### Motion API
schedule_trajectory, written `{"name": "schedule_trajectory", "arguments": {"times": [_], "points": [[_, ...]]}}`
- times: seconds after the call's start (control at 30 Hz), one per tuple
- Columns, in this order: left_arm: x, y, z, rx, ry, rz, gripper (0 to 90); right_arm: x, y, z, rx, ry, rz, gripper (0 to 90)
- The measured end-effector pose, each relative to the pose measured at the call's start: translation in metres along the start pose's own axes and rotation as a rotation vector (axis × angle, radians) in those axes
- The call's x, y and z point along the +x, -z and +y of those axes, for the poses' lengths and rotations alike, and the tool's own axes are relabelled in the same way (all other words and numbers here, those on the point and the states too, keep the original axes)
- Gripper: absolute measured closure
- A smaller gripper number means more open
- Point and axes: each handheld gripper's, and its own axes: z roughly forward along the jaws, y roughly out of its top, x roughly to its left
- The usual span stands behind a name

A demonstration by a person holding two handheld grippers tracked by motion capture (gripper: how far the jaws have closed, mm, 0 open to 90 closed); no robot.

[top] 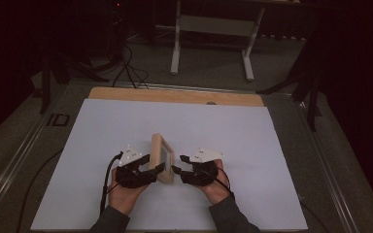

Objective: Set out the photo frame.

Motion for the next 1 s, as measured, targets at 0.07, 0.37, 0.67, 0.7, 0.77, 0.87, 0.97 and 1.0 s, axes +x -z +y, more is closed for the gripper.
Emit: {"name": "schedule_trajectory", "arguments": {"times": [0.07, 0.37, 0.67, 0.7, 0.77, 0.87, 0.97, 1.0], "points": [[0.000, 0.000, 0.000, 0.000, 0.001, -0.001, 39.9, 0.000, 0.000, 0.000, -0.001, 0.001, -0.001, 49.5], [0.001, 0.000, 0.000, 0.007, 0.010, -0.015, 42.0, -0.001, 0.001, 0.000, -0.007, -0.001, -0.007, 49.1], [0.002, 0.000, 0.000, 0.012, 0.014, -0.026, 45.9, -0.003, 0.004, 0.001, -0.012, -0.014, -0.015, 48.4], [0.002, 0.000, 0.000, 0.013, 0.013, -0.027, 46.9, -0.004, 0.004, 0.001, -0.013, -0.014, -0.014, 48.4], [0.002, 0.000, 0.000, 0.015, 0.013, -0.030, 49.0, -0.004, 0.004, 0.001, -0.017, -0.015, -0.017, 48.3], [0.002, 0.001, 0.000, 0.016, 0.009, -0.032, 52.2, -0.006, 0.008, 0.003, -0.027, -0.018, -0.025, 48.2], [0.002, 0.001, 0.000, 0.016, 0.003, -0.032, 54.3, -0.009, 0.013, 0.005, -0.044, -0.022, -0.038, 48.2], [0.002, 0.001, 0.000, 0.015, 0.003, -0.035, 54.8, -0.010, 0.015, 0.006, -0.050, -0.023, -0.044, 48.2]]}}
